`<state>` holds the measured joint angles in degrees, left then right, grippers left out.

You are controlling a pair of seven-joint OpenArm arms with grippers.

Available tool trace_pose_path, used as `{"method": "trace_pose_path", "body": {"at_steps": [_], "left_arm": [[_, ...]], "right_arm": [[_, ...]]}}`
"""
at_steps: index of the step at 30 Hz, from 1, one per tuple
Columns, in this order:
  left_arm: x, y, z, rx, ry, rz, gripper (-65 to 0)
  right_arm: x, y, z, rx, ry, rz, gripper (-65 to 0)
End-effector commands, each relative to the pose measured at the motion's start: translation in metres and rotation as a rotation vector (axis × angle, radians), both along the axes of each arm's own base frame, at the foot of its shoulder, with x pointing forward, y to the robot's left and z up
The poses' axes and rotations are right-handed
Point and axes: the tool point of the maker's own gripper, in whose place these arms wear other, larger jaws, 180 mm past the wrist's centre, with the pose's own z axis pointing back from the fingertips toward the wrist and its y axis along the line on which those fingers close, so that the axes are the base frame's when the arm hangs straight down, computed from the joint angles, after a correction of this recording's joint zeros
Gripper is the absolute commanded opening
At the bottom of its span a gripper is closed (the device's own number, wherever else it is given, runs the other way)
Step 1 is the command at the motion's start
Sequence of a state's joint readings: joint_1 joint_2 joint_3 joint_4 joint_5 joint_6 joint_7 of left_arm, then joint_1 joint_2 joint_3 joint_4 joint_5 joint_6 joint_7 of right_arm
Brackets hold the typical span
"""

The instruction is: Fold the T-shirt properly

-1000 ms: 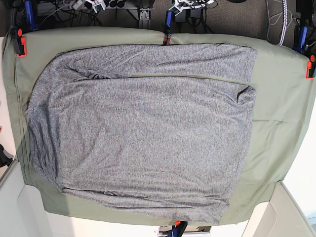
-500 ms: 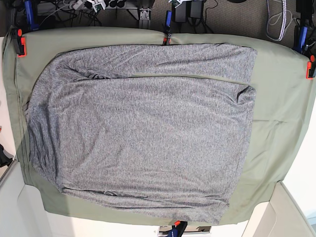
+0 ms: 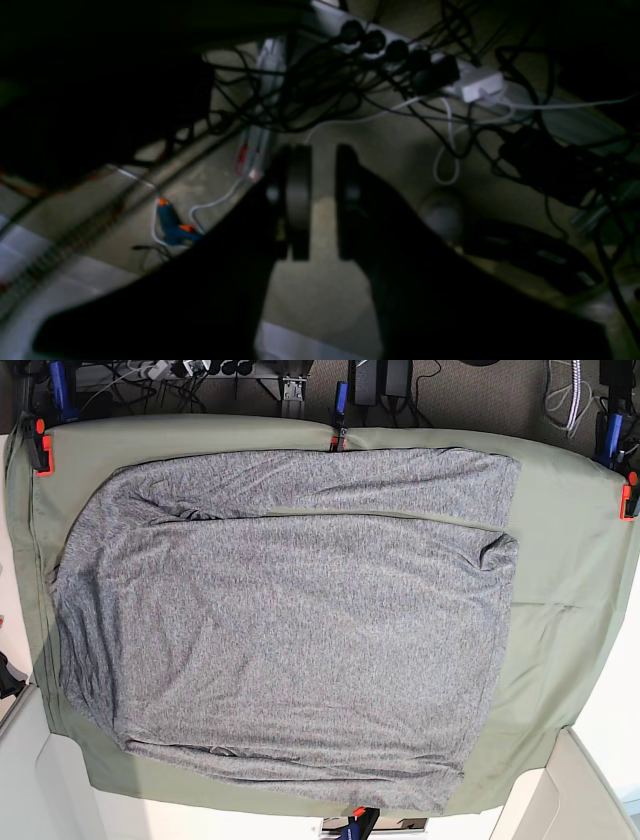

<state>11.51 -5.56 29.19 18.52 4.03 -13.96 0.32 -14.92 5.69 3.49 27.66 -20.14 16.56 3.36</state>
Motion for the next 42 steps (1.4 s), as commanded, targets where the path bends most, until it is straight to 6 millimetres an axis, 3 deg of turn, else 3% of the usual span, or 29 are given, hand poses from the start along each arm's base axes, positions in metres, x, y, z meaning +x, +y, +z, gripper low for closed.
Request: {"method": "trace_pose_path", "body": {"at_steps": [1, 6, 10, 18, 26, 29, 32, 36, 41, 42], "left_arm": [[-0.008, 0.002, 0.003, -0.008, -0.002, 0.005, -55.7], [-0.009, 0.01, 0.022, -0.046, -0.089, 0.096, -55.7], [0.0, 0.014, 0.051, -0.111, -0.165, 0.175, -55.7], [0.025, 0.057, 0.124, -0.141, -0.335, 0.253, -53.3], [0.045, 0.078, 0.202, -0.266, -0.437, 0.264, -50.3], [0.066, 0.1, 0.231, -0.25, -0.537, 0.329, -50.3], [0.089, 0.122, 0.26, -0.243, -0.641, 0.406, -50.3], [0.118, 0.15, 0.296, -0.235, -0.778, 0.475, -50.3], [0.139, 0.173, 0.323, -0.226, -0.857, 0.453, -49.3], [0.141, 0.175, 0.325, -0.222, -0.859, 0.44, -46.1]], "right_arm": [[-0.006, -0.009, 0.003, -0.009, -0.006, 0.002, -57.6], [-0.014, -0.021, 0.023, 0.039, -0.047, -0.039, -57.6], [-0.012, -0.02, 0.05, 0.143, -0.098, -0.034, -57.6], [0.027, -0.025, 0.125, 0.221, -0.319, -0.04, -57.6], [0.091, -0.038, 0.216, 0.275, -0.565, -0.156, -57.6], [0.118, -0.047, 0.242, 0.286, -0.607, -0.216, -57.5], [0.147, -0.06, 0.271, 0.306, -0.703, -0.272, -49.6], [0.181, -0.078, 0.283, 0.282, -0.742, -0.317, -33.1], [0.225, -0.084, 0.294, 0.277, -0.797, -0.322, -31.5], [0.231, -0.084, 0.297, 0.279, -0.812, -0.32, -31.5]]}}
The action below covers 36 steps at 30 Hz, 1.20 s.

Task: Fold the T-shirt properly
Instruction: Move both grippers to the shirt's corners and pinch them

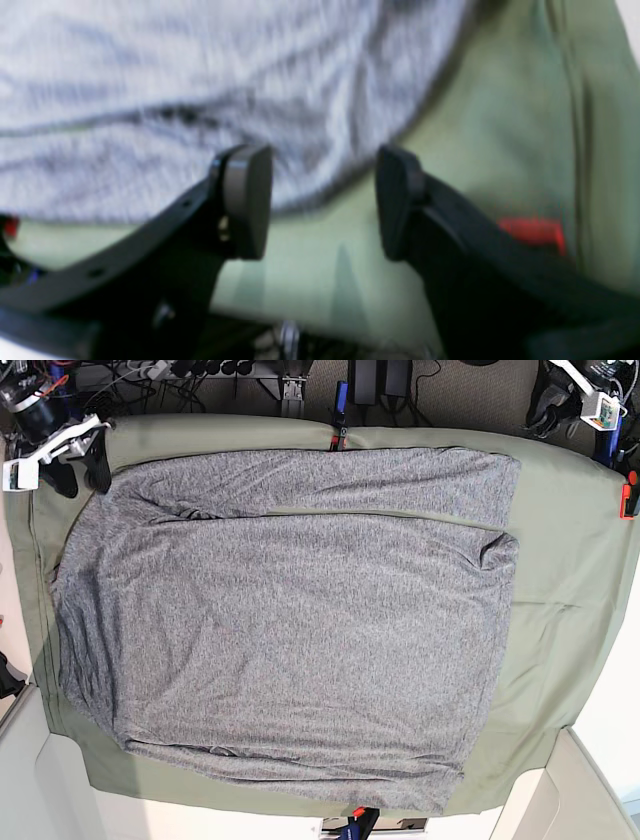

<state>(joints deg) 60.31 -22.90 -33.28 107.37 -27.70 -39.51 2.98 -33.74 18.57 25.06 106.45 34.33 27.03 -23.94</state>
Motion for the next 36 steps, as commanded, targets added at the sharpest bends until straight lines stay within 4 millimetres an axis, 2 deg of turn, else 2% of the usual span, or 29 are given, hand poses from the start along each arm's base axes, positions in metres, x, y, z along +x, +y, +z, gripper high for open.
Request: {"method": "trace_pose_path", "body": {"at_steps": [1, 3, 5, 9, 13, 18, 25, 28, 33, 36], "left_arm": [[0.005, 0.0, 0.009, -0.004, -0.027, -0.022, -41.4], [0.009, 0.001, 0.011, 0.007, -0.029, -0.041, -30.7], [0.015, 0.004, 0.012, 0.015, -0.028, -0.055, -24.2], [0.036, 0.018, 0.011, 0.038, -0.015, 0.002, -23.9], [0.06, 0.024, 0.009, 0.021, -0.002, 0.03, -23.9], [0.07, 0.032, -0.004, -0.046, 0.018, 0.088, -23.9], [0.072, 0.012, -0.056, -0.147, 0.122, 0.088, -24.0], [0.076, 0.01, -0.074, -0.168, 0.162, 0.097, -24.0], [0.08, -0.001, -0.083, -0.181, 0.208, 0.066, -24.0], [0.074, -0.016, -0.086, -0.2, 0.234, -0.002, -24.0]], "right_arm": [[0.009, -0.002, 0.01, -0.003, -0.042, 0.003, -31.5], [0.016, -0.006, 0.009, -0.002, -0.052, -0.008, -31.5], [0.022, -0.011, 0.004, -0.012, -0.049, -0.02, -31.5], [0.027, -0.028, -0.018, -0.021, -0.002, -0.068, -28.8], [0.027, -0.032, -0.038, 0.004, 0.072, -0.093, -27.6], [0.028, -0.033, -0.04, 0.005, 0.077, -0.094, -27.7], [0.026, -0.032, -0.042, 0.007, 0.092, -0.092, -27.7], [0.023, -0.03, -0.045, 0.011, 0.111, -0.089, -27.6], [0.023, -0.026, -0.046, 0.029, 0.112, -0.094, -27.7], [0.022, -0.02, -0.049, 0.047, 0.118, -0.1, -27.7]]}}
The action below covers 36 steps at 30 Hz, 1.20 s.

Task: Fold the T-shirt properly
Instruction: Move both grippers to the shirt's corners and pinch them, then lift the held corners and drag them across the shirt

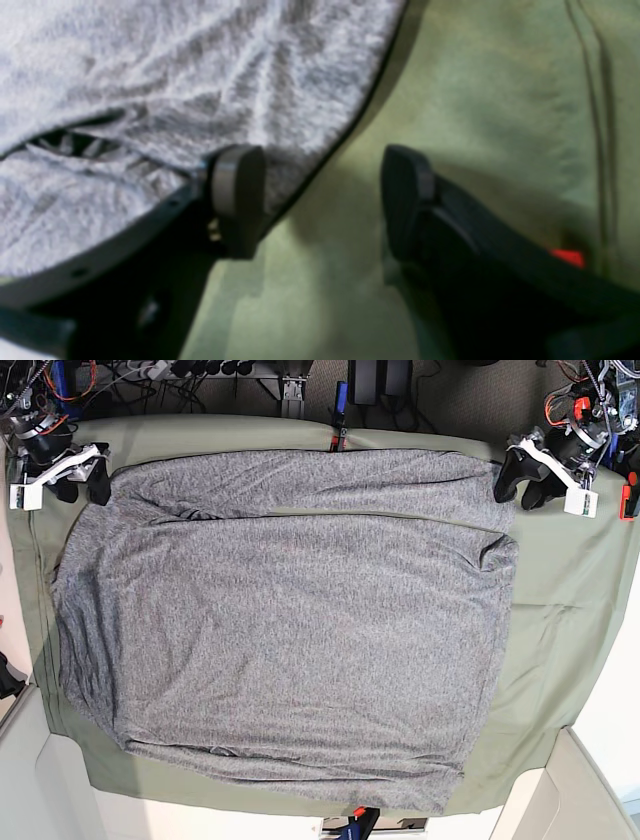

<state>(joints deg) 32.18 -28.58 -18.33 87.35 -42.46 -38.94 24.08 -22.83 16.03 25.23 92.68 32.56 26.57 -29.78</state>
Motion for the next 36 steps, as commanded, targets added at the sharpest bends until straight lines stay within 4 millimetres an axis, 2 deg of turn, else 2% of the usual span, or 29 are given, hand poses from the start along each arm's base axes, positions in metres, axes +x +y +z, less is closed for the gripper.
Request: {"method": "trace_pose_path", "body": {"at_steps": [1, 4, 12, 19, 20, 22, 24, 28, 30, 36], "left_arm": [[-0.017, -0.005, -0.013, 0.026, 0.089, -0.063, -24.0], [-0.023, -0.012, -0.016, -0.007, 0.133, -0.07, -24.0], [-0.025, -0.028, -0.006, -0.075, 0.172, -0.101, -24.0], [-0.028, -0.031, -0.005, -0.065, 0.189, -0.123, -24.5], [-0.03, -0.031, -0.006, -0.065, 0.193, -0.122, -25.2], [-0.031, -0.032, -0.006, -0.075, 0.193, -0.119, -31.4], [-0.031, -0.032, -0.005, -0.08, 0.193, -0.117, -42.8], [-0.025, -0.032, -0.001, -0.087, 0.158, -0.105, -64.7], [-0.025, -0.032, -0.001, -0.087, 0.157, -0.104, -65.0], [-0.014, -0.019, 0.02, -0.032, 0.113, -0.104, -65.0]], "right_arm": [[0.003, 0.001, 0.005, 0.002, -0.011, 0.005, -27.6], [0.001, 0.007, 0.002, 0.023, -0.01, -0.004, -27.7], [-0.001, 0.019, -0.003, 0.058, -0.004, -0.019, -27.7], [-0.002, 0.021, -0.004, 0.065, 0.002, -0.019, -27.7], [-0.002, 0.022, -0.004, 0.072, 0.0, -0.021, -27.7], [-0.002, 0.023, -0.003, 0.08, -0.003, -0.023, -28.0], [-0.002, 0.024, -0.004, 0.082, -0.003, -0.024, -33.3], [-0.001, 0.026, -0.004, 0.09, -0.007, -0.028, -57.4], [-0.001, 0.026, -0.004, 0.091, -0.008, -0.028, -64.4], [0.001, 0.032, 0.004, 0.085, -0.025, 0.019, -65.0]]}}
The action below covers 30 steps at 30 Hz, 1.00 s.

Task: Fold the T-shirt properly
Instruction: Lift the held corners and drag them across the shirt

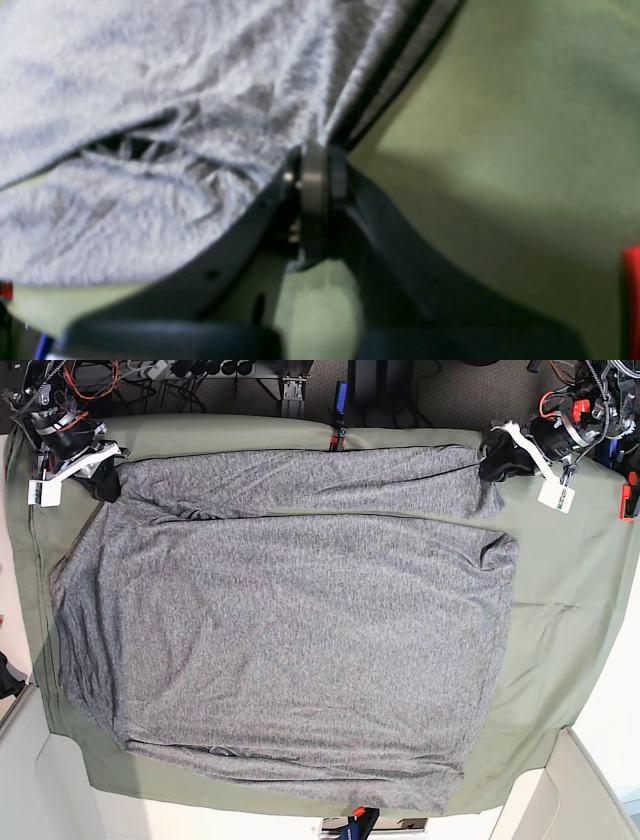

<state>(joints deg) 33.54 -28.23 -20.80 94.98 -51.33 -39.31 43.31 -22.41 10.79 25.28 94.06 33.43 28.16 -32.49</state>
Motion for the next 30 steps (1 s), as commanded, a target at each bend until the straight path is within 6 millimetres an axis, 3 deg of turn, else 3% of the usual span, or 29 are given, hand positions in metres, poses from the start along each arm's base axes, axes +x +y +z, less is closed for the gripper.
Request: {"method": "trace_pose_path", "body": {"at_steps": [1, 9, 13, 17, 20, 24, 30], "left_arm": [[0.007, 0.005, 0.016, 0.007, -0.049, -0.008, -65.0], [0.02, 0.027, 0.07, 0.076, -0.192, 0.017, -65.0], [0.038, 0.039, 0.089, 0.12, -0.276, 0.006, -65.0], [0.066, 0.042, 0.103, 0.174, -0.343, -0.047, -65.0], [0.088, 0.04, 0.098, 0.19, -0.363, -0.078, -65.0], [0.12, 0.039, 0.076, 0.201, -0.364, -0.09, -65.0], [0.155, 0.057, 0.044, 0.182, -0.301, -0.027, -65.0]], "right_arm": [[0.004, -0.003, 0.011, -0.014, -0.03, 0.013, -65.0], [0.022, -0.023, 0.053, -0.081, -0.149, -0.017, -65.0], [0.032, -0.026, 0.063, -0.087, -0.201, -0.031, -65.0], [0.062, -0.028, 0.08, -0.1, -0.272, -0.035, -65.0], [0.081, -0.033, 0.086, -0.113, -0.302, -0.044, -65.0], [0.103, -0.038, 0.084, -0.078, -0.316, -0.073, -65.0], [0.126, -0.045, 0.065, -0.015, -0.284, -0.118, -65.0]]}}
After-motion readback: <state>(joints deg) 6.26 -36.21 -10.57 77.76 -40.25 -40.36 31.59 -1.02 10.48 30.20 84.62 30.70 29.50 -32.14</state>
